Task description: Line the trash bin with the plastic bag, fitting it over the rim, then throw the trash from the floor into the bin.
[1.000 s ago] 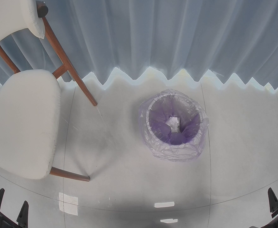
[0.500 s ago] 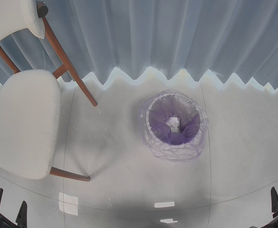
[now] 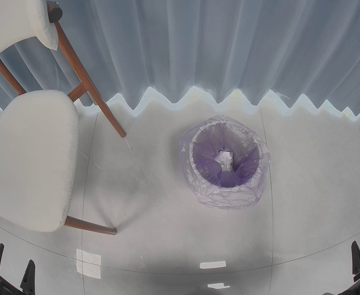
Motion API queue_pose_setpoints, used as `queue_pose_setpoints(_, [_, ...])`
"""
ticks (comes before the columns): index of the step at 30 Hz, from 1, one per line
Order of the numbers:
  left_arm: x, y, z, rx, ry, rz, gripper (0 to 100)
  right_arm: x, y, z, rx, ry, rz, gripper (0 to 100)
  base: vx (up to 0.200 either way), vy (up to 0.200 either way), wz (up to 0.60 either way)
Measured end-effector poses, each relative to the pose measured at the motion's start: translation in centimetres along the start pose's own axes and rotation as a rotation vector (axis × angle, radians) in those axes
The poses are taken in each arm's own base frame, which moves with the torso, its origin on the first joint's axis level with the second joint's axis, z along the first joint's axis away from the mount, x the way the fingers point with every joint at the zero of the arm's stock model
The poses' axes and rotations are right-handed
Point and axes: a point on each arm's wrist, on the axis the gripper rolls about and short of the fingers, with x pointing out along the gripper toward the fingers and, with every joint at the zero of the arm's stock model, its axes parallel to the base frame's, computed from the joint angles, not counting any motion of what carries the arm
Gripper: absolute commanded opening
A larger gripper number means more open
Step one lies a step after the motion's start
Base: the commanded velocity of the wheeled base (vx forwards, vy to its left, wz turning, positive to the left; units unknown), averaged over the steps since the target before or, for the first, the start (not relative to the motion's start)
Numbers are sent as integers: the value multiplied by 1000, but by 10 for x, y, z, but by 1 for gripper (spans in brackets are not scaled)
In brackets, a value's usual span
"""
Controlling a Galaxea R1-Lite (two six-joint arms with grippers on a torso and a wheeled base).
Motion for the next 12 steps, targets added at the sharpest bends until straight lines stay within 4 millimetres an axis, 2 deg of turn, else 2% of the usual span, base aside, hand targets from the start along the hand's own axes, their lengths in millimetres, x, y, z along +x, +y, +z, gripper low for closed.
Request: queue_pose_setpoints(12, [0, 0, 0, 0, 0, 0, 100, 0, 0, 0, 8, 0, -10, 100, 0, 0, 0])
